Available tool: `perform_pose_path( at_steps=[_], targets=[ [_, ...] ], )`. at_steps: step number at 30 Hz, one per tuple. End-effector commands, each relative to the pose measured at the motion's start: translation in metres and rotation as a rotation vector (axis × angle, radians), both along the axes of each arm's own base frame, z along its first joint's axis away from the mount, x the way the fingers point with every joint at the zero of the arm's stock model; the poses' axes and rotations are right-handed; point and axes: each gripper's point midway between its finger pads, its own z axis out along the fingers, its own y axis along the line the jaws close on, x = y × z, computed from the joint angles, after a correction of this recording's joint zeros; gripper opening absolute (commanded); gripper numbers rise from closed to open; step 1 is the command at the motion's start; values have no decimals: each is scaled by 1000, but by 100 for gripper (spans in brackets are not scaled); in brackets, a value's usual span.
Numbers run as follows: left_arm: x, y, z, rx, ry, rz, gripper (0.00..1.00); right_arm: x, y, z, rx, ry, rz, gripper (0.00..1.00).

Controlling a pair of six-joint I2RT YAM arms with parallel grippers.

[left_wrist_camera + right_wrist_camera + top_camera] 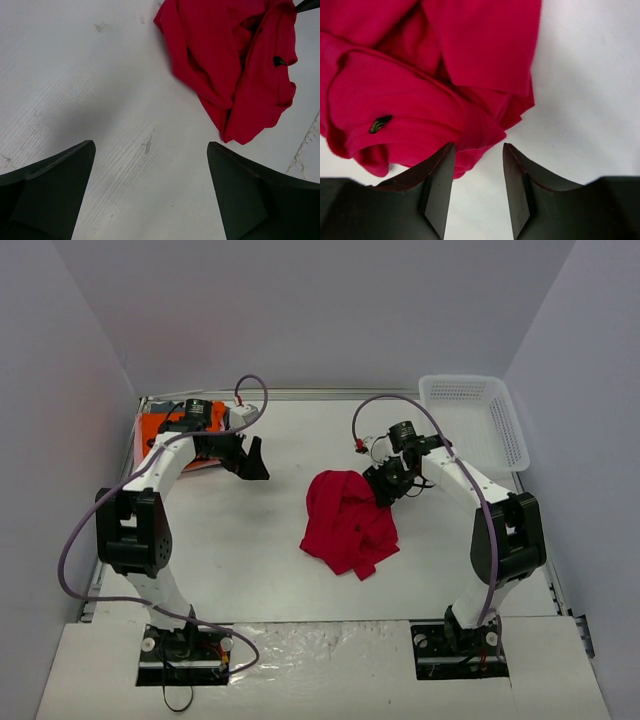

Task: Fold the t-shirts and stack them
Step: Move the tshirt to the center of the board

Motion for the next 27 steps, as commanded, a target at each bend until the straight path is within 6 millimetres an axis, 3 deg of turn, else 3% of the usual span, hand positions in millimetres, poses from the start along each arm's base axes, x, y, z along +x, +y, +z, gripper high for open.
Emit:
perform_pose_path(
  at_steps=[1, 7, 15, 18, 19, 23, 27],
  targets=[
    [-3, -11, 12, -48, 16, -27, 94, -18, 11, 25, 87, 30, 55, 39],
    [-5, -21, -4, -45, 43, -45, 94, -24, 11, 22, 94, 48, 75, 40],
    [-11, -28, -17, -31, 54, -53, 94, -10, 2, -19, -6, 112, 43, 40],
    [-12, -29, -19, -21, 51, -54, 94, -3, -6, -27, -50, 89, 5, 0],
    [-12, -29, -19, -20, 51, -55, 94, -6, -8, -29, -56, 93, 5, 0],
    [-8, -35, -20, -19, 52, -49, 94, -16, -7, -5, -20, 34, 26, 0],
    [-1, -52, -14, -42, 61, -76, 94, -38, -5, 17, 35, 3, 87, 0]
  ],
)
